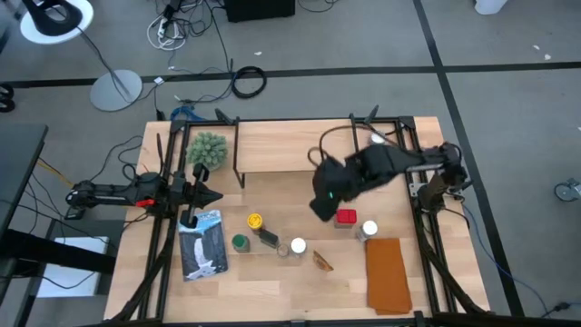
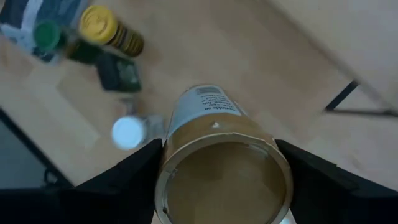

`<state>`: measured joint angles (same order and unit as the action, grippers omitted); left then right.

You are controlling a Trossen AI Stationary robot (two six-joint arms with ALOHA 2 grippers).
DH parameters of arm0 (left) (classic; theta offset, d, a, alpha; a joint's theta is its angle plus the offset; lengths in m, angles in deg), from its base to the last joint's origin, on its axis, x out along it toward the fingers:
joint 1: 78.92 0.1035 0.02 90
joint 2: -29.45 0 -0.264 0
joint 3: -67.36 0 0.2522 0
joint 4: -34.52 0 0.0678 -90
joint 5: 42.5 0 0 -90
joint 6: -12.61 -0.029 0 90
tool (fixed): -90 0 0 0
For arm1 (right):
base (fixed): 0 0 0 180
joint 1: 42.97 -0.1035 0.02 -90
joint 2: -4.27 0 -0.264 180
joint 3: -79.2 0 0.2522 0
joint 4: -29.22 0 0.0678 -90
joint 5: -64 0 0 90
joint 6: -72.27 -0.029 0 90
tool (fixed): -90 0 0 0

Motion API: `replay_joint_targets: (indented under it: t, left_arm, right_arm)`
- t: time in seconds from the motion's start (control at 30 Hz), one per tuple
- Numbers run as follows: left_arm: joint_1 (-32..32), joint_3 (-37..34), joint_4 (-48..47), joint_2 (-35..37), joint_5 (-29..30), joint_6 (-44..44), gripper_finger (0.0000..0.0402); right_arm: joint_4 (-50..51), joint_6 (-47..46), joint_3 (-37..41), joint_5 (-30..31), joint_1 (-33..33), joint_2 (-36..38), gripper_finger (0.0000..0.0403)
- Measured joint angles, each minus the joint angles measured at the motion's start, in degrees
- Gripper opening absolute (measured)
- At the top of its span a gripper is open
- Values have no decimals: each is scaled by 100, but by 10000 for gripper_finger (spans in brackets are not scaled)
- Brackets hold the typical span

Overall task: Shelf spices
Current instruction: Put the golden seasoning bottle on the shelf

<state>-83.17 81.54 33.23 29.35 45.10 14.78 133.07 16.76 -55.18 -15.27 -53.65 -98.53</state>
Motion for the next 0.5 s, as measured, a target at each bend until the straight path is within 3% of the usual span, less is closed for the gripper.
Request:
replay_joint_targets:
  t: [0.5]
  left_arm:
    - [-1, 1, 0, 0, 1, 0, 6]
  right_arm:
    - [-5, 2874, 0, -497, 2601, 6, 275]
